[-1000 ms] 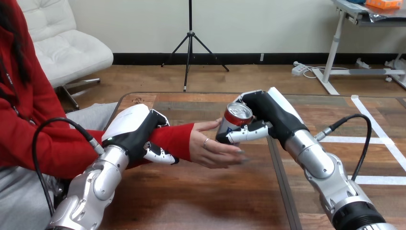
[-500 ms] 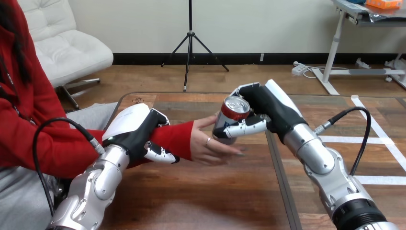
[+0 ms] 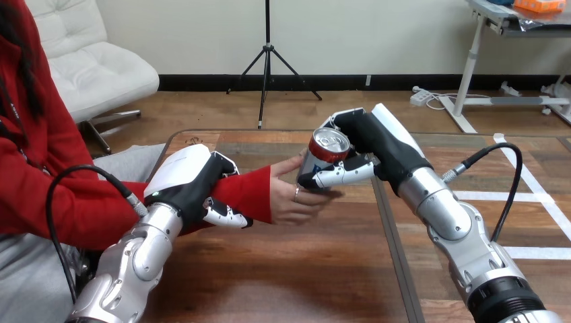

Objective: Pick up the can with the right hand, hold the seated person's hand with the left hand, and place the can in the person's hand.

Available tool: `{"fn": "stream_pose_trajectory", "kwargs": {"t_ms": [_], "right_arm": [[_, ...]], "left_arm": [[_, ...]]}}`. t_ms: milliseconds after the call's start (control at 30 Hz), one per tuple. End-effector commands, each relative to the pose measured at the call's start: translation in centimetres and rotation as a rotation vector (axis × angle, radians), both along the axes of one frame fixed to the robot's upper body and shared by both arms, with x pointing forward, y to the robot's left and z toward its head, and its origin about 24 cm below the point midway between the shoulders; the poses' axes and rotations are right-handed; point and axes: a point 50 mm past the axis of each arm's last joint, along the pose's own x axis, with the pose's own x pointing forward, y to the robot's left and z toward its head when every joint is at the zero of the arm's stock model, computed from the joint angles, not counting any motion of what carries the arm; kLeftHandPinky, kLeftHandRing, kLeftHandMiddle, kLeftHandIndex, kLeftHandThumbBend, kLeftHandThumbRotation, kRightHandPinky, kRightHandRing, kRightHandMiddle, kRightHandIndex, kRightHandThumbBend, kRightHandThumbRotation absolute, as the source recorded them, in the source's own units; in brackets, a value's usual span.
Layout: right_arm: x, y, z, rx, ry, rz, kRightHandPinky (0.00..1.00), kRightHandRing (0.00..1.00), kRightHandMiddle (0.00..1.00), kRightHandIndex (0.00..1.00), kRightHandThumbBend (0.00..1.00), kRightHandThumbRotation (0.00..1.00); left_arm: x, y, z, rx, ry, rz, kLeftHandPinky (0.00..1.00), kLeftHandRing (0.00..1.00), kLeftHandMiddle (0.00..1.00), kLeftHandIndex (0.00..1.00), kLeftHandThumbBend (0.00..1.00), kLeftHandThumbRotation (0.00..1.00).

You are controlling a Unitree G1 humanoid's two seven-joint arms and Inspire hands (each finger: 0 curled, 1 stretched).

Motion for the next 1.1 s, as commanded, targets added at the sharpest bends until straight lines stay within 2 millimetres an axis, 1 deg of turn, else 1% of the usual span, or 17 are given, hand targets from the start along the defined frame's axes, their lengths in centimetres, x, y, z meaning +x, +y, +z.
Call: {"fn": "stream_pose_trajectory", "kwargs": {"t_ms": [0, 300, 567, 1067], "right_arm": [[1.6, 3.9, 12.8, 0.032, -0.44, 0.155, 0.33, 0.39, 0.42, 0.42, 0.76, 0.0], [1.5, 3.9, 12.5, 0.034, -0.423, 0.165, 0.33, 0.39, 0.42, 0.42, 0.77, 0.0], [1.4, 3.9, 12.0, 0.036, -0.41, 0.169, 0.3, 0.36, 0.41, 0.42, 0.79, 0.0], [1.5, 3.8, 11.0, 0.017, -0.342, 0.129, 0.29, 0.35, 0.41, 0.42, 0.82, 0.0]], "left_arm": [[2.8, -8.6, 15.3, -0.255, -0.574, -0.239, 0.23, 0.28, 0.36, 0.36, 0.55, 0.0], [2.8, -8.3, 15.4, -0.255, -0.597, -0.231, 0.23, 0.28, 0.36, 0.37, 0.56, 0.0], [2.8, -7.9, 15.7, -0.26, -0.621, -0.216, 0.23, 0.29, 0.37, 0.37, 0.57, 0.0], [2.3, -7.5, 16.2, -0.296, -0.666, -0.211, 0.21, 0.27, 0.35, 0.35, 0.58, 0.0]]}}
